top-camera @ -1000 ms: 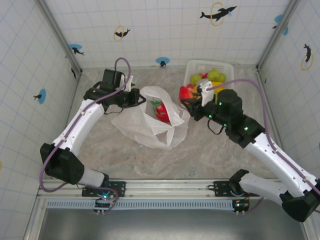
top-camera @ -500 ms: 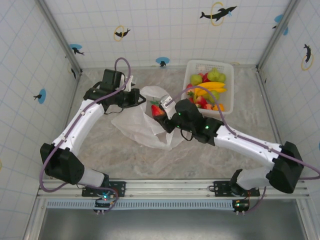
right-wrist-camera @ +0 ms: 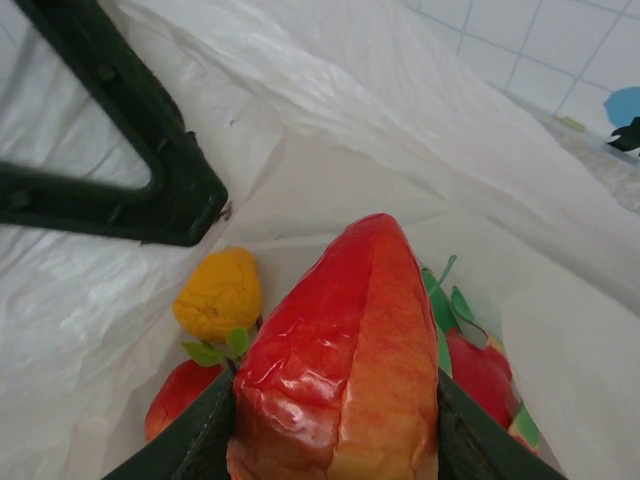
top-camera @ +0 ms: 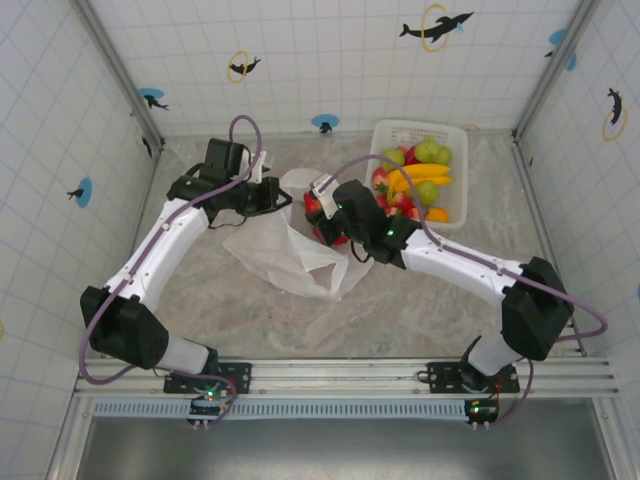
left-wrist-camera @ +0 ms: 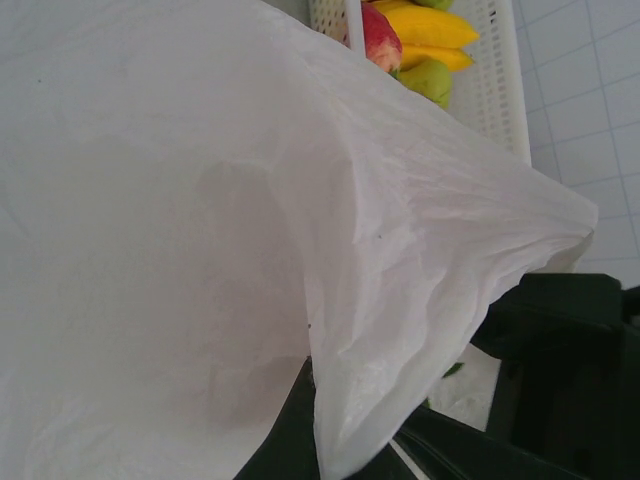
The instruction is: Place the fake fruits into the plastic bag and tie a complex knot
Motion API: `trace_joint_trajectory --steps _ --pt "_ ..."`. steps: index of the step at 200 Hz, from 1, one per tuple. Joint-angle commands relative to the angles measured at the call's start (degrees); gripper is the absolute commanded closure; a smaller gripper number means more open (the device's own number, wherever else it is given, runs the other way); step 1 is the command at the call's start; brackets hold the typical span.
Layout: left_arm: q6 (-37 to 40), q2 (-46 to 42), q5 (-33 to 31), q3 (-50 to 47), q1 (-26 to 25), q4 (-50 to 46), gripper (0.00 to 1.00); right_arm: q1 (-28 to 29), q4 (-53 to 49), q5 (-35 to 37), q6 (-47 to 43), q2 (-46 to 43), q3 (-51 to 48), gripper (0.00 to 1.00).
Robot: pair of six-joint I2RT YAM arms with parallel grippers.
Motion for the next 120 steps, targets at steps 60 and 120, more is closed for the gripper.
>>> trace_joint_trajectory --steps 60,120 --pt "-0.03 -0.37 -0.62 -0.02 0.15 -0.52 0.99 -0.55 -1.98 -0.30 1.63 4.65 7.03 0.33" --pt "-0.07 -0.25 -0.75 0.05 0.15 -0.31 0.99 -0.99 -6.22 -2.26 1.31 -6.00 2.47 0.31"
